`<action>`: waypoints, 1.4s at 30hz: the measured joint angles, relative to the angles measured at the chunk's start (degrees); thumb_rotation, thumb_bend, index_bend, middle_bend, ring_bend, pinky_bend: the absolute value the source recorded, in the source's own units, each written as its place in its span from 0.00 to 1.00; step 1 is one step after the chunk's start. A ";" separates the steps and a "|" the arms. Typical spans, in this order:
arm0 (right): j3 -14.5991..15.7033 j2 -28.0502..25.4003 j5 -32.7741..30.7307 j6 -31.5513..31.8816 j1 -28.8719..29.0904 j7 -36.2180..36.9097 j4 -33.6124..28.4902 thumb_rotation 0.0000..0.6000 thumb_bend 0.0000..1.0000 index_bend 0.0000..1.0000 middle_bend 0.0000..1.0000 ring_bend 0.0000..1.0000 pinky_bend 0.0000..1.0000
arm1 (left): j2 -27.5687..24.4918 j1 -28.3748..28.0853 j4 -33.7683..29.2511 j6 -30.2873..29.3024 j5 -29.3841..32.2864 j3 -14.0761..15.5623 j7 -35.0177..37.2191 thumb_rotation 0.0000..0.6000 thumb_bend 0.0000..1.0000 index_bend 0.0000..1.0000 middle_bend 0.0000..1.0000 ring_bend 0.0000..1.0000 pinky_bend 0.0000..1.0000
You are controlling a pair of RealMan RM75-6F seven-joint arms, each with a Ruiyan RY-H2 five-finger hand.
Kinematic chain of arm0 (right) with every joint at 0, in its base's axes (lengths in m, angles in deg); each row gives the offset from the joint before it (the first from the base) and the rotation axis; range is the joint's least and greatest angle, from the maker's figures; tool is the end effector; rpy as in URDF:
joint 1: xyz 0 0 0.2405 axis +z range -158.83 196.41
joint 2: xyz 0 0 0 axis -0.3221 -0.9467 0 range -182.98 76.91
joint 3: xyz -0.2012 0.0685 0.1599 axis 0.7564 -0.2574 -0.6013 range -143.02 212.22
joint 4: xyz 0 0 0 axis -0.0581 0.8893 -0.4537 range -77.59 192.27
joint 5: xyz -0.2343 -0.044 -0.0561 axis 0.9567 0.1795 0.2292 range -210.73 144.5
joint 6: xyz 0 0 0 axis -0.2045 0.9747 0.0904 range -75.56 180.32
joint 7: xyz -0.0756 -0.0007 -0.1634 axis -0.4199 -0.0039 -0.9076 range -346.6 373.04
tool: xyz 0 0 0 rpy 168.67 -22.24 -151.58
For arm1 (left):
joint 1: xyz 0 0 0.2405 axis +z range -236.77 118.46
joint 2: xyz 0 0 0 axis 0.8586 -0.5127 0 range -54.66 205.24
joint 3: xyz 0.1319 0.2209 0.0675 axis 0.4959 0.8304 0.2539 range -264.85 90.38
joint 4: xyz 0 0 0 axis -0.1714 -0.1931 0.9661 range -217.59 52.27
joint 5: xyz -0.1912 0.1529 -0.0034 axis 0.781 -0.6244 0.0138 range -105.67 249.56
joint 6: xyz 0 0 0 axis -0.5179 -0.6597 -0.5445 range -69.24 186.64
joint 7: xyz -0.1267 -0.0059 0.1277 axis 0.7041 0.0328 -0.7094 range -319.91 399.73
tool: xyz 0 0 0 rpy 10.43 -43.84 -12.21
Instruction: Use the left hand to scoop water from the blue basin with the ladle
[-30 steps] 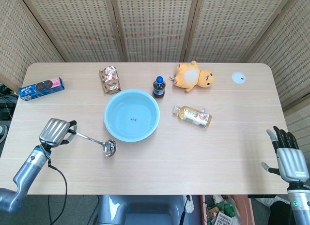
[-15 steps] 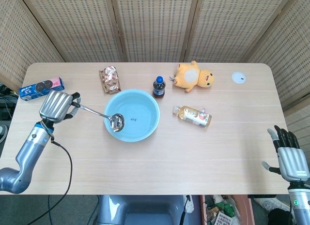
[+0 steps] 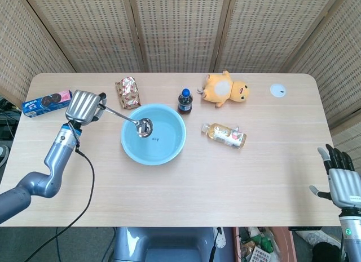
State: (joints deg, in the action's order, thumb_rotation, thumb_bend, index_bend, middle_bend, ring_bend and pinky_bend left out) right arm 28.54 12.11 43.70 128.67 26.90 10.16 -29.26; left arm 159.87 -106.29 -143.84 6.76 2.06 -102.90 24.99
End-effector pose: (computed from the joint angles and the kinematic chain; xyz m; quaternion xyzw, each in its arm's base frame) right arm -0.3723 -0.2545 0.1356 0.5891 -0.3987 0.3172 0.6272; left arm -0.1898 0.5072 0.0453 -0.7177 -0.2379 -0.3436 0.5569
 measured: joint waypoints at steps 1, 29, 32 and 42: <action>-0.07 0.01 -0.19 -0.15 0.04 0.18 0.10 1.00 0.00 0.00 0.00 0.00 0.00 | 1.65 -0.85 2.27 0.64 0.06 0.06 0.47 1.00 0.55 0.87 1.00 1.00 1.00; -1.02 -0.18 -2.83 -2.14 0.37 2.51 2.00 1.00 0.00 0.00 0.00 0.00 0.00 | 20.81 -14.72 29.70 4.50 -5.97 3.30 -4.41 1.00 0.55 0.87 1.00 1.00 1.00; -1.06 -0.20 -3.08 -2.46 0.44 2.70 2.18 1.00 0.00 0.00 0.00 0.00 0.00 | 22.45 -15.65 32.79 4.61 -7.25 4.32 -4.45 1.00 0.55 0.87 1.00 1.00 1.00; -1.09 -0.20 -3.34 -2.84 0.55 2.85 2.34 1.00 0.00 0.00 0.00 0.00 0.00 | 24.77 -16.46 36.31 4.32 -9.70 6.46 -2.03 1.00 0.57 0.87 1.00 1.00 1.00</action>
State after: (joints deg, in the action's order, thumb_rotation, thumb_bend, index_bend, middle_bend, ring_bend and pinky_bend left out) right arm 27.45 11.92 40.37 125.83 27.45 13.01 -26.92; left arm 184.64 -122.75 -107.54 11.08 -7.64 -96.44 22.96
